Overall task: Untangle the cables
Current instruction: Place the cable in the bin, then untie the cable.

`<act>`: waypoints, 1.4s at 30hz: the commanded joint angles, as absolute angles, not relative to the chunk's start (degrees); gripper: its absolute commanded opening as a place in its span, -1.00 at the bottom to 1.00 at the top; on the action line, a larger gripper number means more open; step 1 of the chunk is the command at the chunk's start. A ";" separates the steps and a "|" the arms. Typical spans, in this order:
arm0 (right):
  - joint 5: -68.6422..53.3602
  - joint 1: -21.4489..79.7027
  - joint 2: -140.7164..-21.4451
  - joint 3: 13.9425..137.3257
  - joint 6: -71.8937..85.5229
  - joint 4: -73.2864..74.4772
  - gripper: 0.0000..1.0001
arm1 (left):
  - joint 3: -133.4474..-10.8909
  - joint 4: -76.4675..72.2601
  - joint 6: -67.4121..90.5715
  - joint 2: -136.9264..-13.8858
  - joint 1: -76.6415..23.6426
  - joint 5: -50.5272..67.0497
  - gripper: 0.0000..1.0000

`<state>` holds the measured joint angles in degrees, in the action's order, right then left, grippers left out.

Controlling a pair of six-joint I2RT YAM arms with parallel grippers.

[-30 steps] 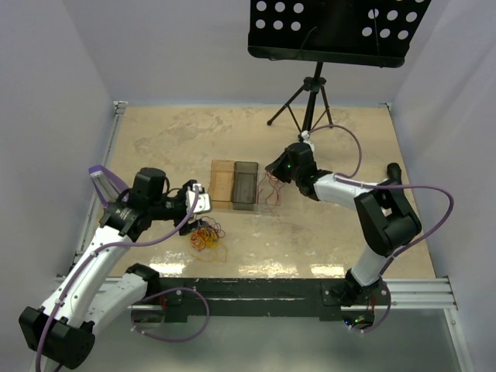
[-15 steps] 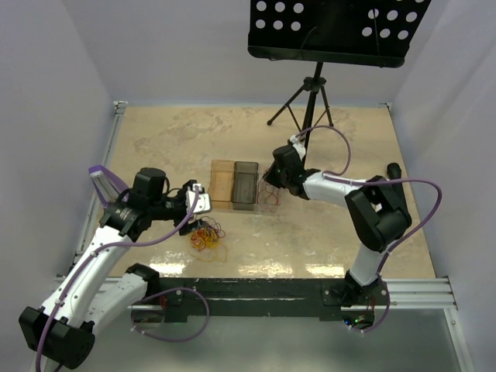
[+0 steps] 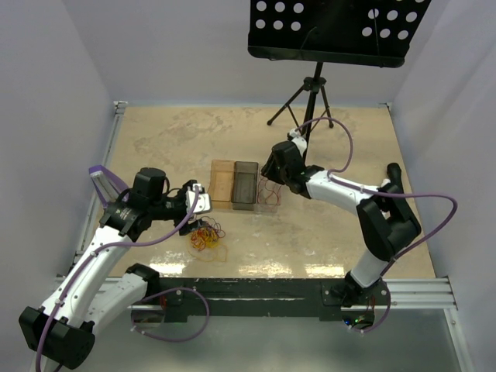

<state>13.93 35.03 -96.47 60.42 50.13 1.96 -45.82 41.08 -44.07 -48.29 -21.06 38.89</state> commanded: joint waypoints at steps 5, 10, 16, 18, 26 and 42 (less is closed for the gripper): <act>18.28 36.83 -90.88 64.16 48.34 6.15 -0.47 | -47.02 38.15 -41.58 -49.13 -20.92 39.90 0.55; 21.35 38.58 -88.16 62.94 47.46 6.42 -0.62 | -47.11 35.78 -38.59 -50.62 -20.92 40.25 0.61; 27.59 44.46 -82.36 65.04 43.16 7.29 -0.14 | -48.60 33.05 -35.25 -52.73 -20.22 39.02 1.00; 29.35 47.62 -80.43 64.52 41.75 6.95 -0.02 | -48.95 34.01 -36.38 -53.78 -18.73 40.07 1.00; 28.49 60.46 -78.49 55.21 36.75 -3.84 0.03 | -54.92 50.24 -55.16 -63.78 6.29 53.16 0.28; 16.78 69.26 -94.84 63.81 25.57 -13.01 -0.08 | -51.25 62.50 -76.81 -71.37 13.10 56.60 1.00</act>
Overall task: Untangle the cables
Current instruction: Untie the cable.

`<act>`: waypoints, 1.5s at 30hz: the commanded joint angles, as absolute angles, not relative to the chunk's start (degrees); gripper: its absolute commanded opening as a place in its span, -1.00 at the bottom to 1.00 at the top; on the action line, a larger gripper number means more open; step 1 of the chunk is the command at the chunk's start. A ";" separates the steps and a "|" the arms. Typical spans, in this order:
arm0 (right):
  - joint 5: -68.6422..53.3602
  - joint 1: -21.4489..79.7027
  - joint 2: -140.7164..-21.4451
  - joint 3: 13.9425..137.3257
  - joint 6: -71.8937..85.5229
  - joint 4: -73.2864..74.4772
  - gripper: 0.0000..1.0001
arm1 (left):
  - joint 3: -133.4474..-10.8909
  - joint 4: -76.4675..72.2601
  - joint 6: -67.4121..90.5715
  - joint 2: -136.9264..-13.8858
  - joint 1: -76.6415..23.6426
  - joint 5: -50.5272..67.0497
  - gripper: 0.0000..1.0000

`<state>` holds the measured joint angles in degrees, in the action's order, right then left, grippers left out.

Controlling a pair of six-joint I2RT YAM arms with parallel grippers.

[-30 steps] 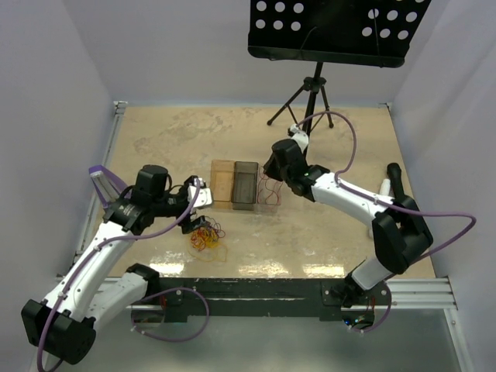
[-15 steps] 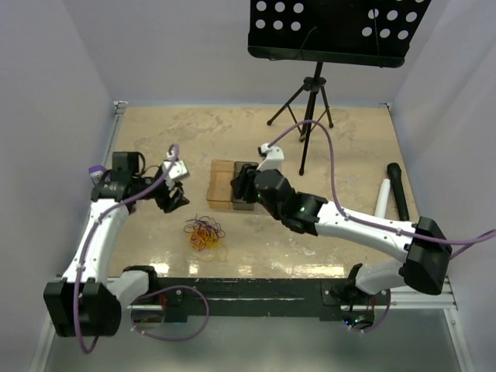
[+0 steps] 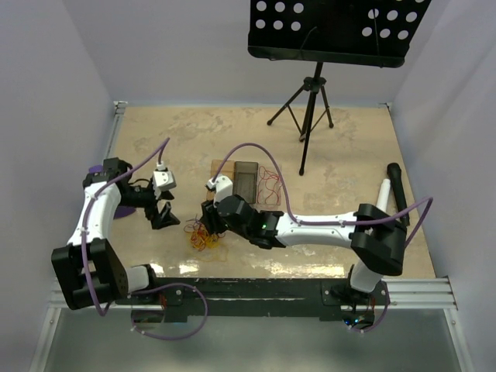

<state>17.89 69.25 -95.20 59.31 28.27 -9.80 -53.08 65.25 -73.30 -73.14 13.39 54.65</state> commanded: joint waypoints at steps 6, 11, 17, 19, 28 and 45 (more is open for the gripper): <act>20.03 69.26 -88.87 58.90 29.35 -13.80 -0.12 | -49.48 57.76 -77.00 -74.09 6.34 53.80 0.97; 21.80 69.26 -81.66 53.36 32.95 -14.24 -0.16 | -48.95 53.62 -76.20 -77.16 4.66 52.74 0.76; 23.03 69.26 -75.85 49.05 35.59 -13.80 -0.21 | -49.31 54.58 -78.13 -79.54 4.31 53.09 0.42; 23.55 69.26 -74.98 48.52 36.12 -13.62 -0.23 | -48.43 53.71 -77.96 -78.93 3.08 52.91 0.37; 24.08 69.26 -73.21 46.67 37.97 -14.15 -0.30 | -49.48 51.33 -75.50 -77.78 1.76 54.58 -0.14; 28.21 71.54 -80.94 50.18 32.88 -14.94 0.12 | -60.99 68.02 -78.40 -68.21 1.76 54.93 -1.00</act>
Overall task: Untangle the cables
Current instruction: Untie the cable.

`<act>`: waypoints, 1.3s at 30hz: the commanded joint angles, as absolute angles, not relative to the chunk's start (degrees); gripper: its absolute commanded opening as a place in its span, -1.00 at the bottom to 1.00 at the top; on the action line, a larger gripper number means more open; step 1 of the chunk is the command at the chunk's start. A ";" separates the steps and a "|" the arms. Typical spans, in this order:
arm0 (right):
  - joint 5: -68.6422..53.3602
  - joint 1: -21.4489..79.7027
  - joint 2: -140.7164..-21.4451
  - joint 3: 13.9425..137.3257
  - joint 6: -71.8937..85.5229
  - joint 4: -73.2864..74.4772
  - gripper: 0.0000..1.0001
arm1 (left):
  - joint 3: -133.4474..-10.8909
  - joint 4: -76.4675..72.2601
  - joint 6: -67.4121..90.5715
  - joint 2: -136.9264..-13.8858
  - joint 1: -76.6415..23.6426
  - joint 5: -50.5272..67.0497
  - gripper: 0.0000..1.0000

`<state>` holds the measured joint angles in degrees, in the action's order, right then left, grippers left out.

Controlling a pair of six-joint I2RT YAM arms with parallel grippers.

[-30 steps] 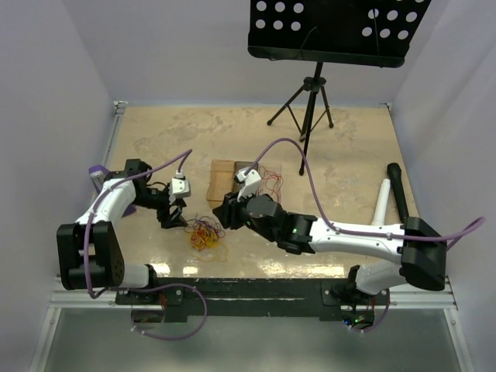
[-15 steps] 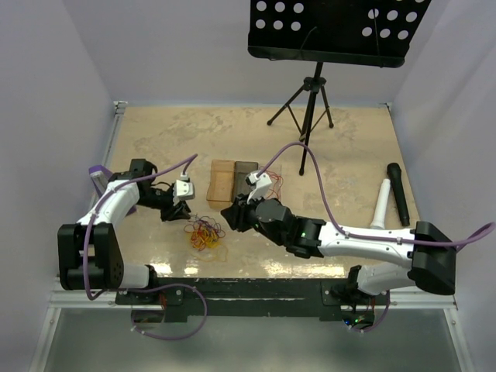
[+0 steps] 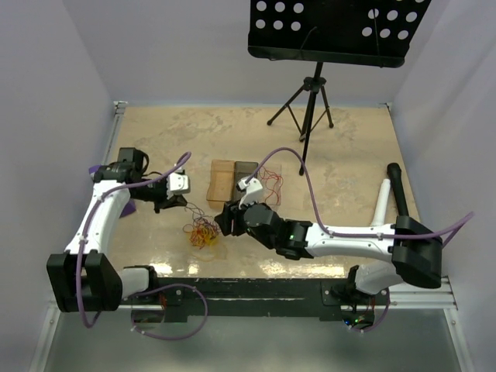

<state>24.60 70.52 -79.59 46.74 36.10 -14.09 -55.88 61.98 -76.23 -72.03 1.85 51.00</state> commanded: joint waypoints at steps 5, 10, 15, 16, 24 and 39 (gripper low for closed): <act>29.00 71.98 -80.51 51.06 30.59 -15.91 0.15 | -66.26 73.03 -77.78 -66.27 1.76 57.30 -1.00; 29.62 72.24 -77.17 51.15 28.22 -17.57 0.17 | -71.71 75.41 -74.63 -67.59 1.76 59.32 -1.00; 29.79 74.35 -76.11 52.90 23.30 -21.09 0.23 | -76.37 75.41 -70.93 -65.13 1.76 61.69 -1.00; 29.71 74.62 -76.55 53.78 22.33 -21.53 0.25 | -77.42 75.41 -70.14 -64.52 1.67 62.13 -1.00; 32.51 75.85 -84.10 59.76 17.84 -23.64 0.31 | -83.05 75.41 -64.69 -61.70 1.06 63.28 -1.00; 37.70 75.94 -89.91 65.13 19.42 -26.54 -0.79 | -78.49 75.50 -65.12 -60.03 0.53 63.90 -1.00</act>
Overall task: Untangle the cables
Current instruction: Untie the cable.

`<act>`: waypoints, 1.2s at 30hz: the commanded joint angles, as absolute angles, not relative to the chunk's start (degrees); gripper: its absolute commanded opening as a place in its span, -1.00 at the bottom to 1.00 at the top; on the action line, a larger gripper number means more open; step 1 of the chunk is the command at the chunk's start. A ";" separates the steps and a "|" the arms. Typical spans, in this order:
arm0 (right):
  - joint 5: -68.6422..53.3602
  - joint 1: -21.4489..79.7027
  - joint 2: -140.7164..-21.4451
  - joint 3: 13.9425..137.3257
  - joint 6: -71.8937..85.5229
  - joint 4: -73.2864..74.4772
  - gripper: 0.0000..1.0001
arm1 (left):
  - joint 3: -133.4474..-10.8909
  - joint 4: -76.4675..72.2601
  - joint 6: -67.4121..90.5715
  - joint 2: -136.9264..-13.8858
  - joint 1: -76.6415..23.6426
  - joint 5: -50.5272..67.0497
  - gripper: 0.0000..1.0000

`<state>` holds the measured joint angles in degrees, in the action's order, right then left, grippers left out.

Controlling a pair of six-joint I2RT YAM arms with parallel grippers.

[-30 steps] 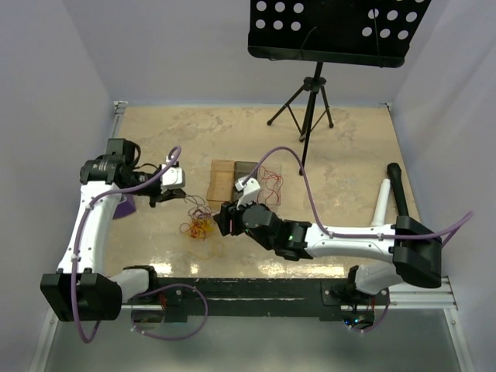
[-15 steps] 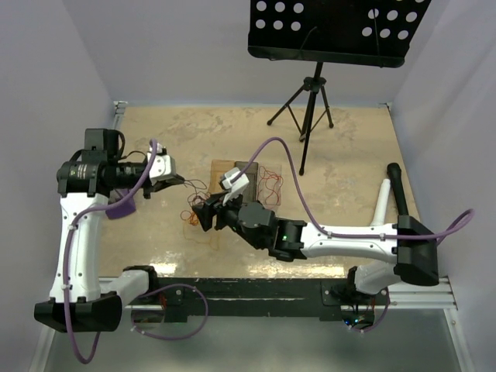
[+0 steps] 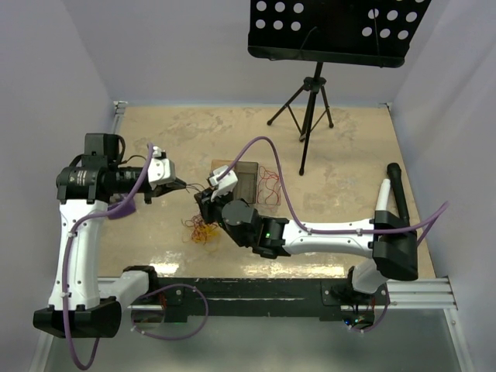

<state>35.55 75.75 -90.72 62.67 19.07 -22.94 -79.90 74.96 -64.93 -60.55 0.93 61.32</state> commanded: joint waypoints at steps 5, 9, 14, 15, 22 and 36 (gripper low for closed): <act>37.88 76.03 -87.46 65.04 20.21 -25.31 -1.00 | -76.47 75.32 -66.09 -60.73 0.53 64.42 -0.99; 38.14 75.94 -83.42 66.97 19.16 -24.17 -1.00 | -71.91 75.06 -67.76 -60.65 0.53 65.13 -0.16; 36.92 76.03 -80.51 70.66 18.46 -23.47 -1.00 | -65.49 75.41 -72.50 -57.75 0.53 68.63 0.25; 36.39 75.94 -80.51 71.97 18.63 -23.12 -1.00 | -64.70 75.32 -73.21 -57.14 0.53 69.77 0.34; 33.05 76.11 -81.91 75.76 20.83 -22.41 -1.00 | -64.68 71.82 -67.61 -56.51 0.62 81.03 1.00; 31.12 76.46 -82.97 77.96 22.59 -21.45 -1.00 | -65.12 70.13 -63.19 -61.95 4.04 93.77 1.00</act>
